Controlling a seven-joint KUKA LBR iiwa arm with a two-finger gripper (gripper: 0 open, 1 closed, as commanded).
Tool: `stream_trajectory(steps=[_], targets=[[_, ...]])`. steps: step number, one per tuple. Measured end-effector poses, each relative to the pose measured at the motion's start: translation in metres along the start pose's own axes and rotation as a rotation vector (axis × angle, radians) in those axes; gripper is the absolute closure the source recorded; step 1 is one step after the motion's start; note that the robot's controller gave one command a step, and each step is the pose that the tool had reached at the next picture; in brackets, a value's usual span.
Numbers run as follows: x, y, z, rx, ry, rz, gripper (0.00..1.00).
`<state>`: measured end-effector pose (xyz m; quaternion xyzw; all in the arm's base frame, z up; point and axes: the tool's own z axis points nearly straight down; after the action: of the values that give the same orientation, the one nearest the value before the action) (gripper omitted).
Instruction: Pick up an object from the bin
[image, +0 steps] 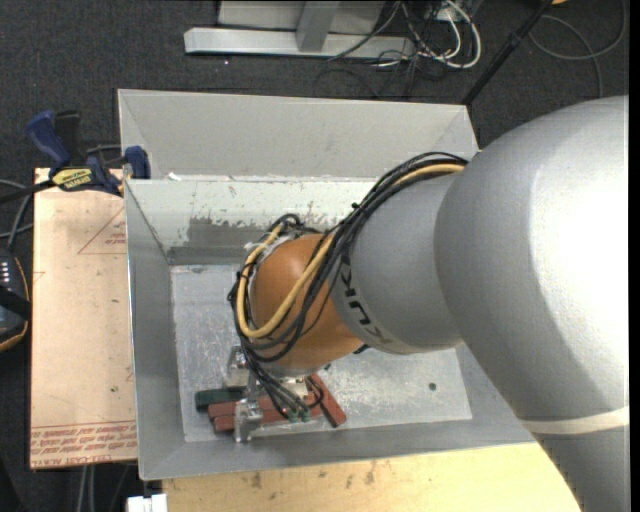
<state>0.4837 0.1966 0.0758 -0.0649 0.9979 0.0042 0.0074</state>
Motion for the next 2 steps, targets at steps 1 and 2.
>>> stream_trajectory(steps=[1, 2], targets=[[-0.0300, 0.0055, -0.0448, 0.006, 0.015, -0.043, 1.00], [-0.0300, 0.0055, -0.0448, 0.006, 0.015, -0.043, 1.00]])
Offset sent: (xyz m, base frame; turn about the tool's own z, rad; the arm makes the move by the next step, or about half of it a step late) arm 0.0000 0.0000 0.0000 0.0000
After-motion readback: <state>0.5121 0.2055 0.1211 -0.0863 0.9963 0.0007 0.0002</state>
